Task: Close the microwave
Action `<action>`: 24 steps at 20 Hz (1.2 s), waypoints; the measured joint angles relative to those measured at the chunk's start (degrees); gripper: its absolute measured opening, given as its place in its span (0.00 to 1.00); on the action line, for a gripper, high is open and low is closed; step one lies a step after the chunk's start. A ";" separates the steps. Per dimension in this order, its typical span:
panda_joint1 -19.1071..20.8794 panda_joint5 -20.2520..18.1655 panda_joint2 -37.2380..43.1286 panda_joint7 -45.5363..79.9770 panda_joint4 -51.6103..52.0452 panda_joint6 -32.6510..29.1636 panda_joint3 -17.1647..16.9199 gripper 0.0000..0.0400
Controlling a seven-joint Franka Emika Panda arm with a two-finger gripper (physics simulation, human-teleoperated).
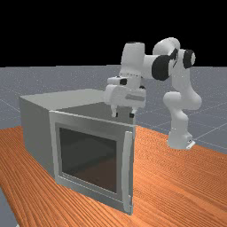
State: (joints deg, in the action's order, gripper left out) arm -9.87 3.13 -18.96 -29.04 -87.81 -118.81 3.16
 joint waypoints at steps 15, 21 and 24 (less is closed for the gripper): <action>-0.27 1.52 -3.63 -0.35 5.23 0.61 -0.63 1.00; 0.33 0.00 -9.67 -1.55 14.47 4.80 -0.33 0.99; -0.23 1.51 -12.34 -1.26 18.56 4.96 -0.97 1.00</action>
State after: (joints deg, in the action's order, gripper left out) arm -10.11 4.64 -31.30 -30.30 -69.26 -113.85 2.19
